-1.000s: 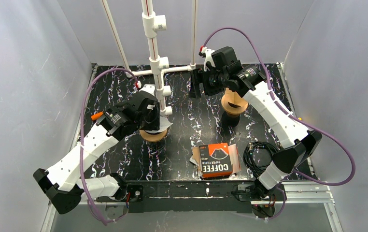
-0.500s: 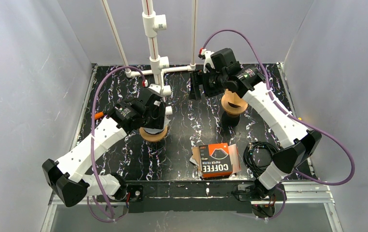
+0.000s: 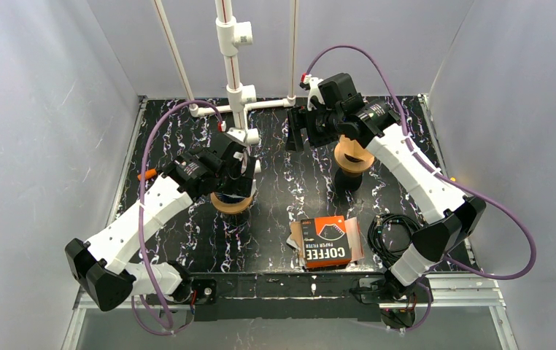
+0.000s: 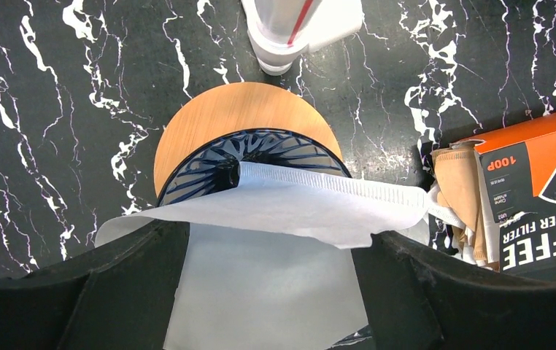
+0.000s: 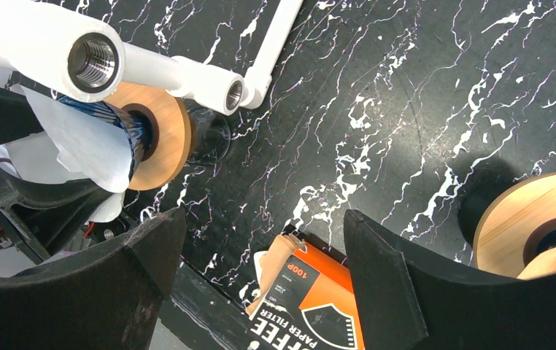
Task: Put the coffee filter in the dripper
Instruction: Adjust the coffee filter in the coffee dripper.
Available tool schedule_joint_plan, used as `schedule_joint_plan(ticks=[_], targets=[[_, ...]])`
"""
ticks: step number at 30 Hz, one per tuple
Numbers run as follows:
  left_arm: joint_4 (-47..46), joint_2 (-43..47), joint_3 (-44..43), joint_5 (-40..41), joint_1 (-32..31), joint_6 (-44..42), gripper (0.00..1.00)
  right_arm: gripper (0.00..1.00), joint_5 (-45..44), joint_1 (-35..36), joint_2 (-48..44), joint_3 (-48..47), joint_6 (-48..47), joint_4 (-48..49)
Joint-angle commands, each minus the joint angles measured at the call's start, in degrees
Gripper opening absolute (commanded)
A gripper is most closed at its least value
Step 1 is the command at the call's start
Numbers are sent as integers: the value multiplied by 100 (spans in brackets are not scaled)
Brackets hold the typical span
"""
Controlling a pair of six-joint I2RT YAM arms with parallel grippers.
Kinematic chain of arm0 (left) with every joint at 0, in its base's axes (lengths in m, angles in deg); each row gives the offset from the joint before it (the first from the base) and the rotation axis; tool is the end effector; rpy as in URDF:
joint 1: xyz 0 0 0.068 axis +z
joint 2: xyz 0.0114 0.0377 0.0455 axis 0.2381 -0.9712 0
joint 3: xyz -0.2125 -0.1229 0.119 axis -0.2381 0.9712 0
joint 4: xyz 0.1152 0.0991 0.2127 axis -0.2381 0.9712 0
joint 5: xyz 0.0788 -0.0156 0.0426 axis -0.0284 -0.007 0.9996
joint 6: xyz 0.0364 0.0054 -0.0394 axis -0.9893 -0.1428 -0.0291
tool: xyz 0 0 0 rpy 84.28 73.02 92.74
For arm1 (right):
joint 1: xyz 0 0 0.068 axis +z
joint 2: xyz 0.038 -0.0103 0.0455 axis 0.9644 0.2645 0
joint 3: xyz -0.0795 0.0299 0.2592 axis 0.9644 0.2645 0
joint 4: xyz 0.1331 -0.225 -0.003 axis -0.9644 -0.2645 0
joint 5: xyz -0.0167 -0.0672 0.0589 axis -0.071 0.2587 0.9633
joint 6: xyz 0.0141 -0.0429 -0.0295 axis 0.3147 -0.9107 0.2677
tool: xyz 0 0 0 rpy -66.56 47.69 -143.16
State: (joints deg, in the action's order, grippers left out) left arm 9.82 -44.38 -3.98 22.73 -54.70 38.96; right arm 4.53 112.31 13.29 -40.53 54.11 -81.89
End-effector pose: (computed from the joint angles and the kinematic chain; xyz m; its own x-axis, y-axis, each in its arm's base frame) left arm 0.1939 -0.1541 0.3565 -0.7051 0.1330 -0.6966 0.2285 0.9725 -0.0456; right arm 0.2672 0.2126 0.4211 -0.6635 -0.1831 -0.7255 -0.5359 0.7930 0.2899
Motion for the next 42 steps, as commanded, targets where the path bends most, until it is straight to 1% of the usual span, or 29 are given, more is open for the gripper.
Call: schedule_joint_plan(ticks=[1, 5, 10, 15, 22, 27, 30, 33, 36, 42], targets=[[113, -109, -125, -135, 76, -100, 79, 88, 112, 41, -145, -88, 29, 197], [132, -20, -367, -339, 75, -150, 74, 88, 228, 40, -127, -32, 89, 268], [401, 103, -767, -598, 89, -165, 61, 88, 580, 41, -193, 335, 294, 634], [621, 227, -869, -571, 106, -156, 58, 88, 1120, 41, -293, 874, 550, 1192], [517, 245, -579, -631, 234, -148, 57, 87, 2147, 41, -390, 1867, 920, 2234], [350, 253, -413, -637, 314, -70, 57, 87, 2671, 45, -486, 2324, 1162, 2929], [251, 241, -344, -705, 393, -45, 61, 87, 2912, 63, -545, 2550, 1321, 3371], [218, 199, -336, -794, 440, -10, 65, 87, 3057, 91, -561, 2742, 1538, 3781], [205, 184, -329, -847, 463, 20, 66, 87, 3149, 146, -507, 2839, 1789, 4114], [183, 166, -303, -977, 485, -28, 66, 84, 3205, 401, -247, 2785, 1894, 4368]])
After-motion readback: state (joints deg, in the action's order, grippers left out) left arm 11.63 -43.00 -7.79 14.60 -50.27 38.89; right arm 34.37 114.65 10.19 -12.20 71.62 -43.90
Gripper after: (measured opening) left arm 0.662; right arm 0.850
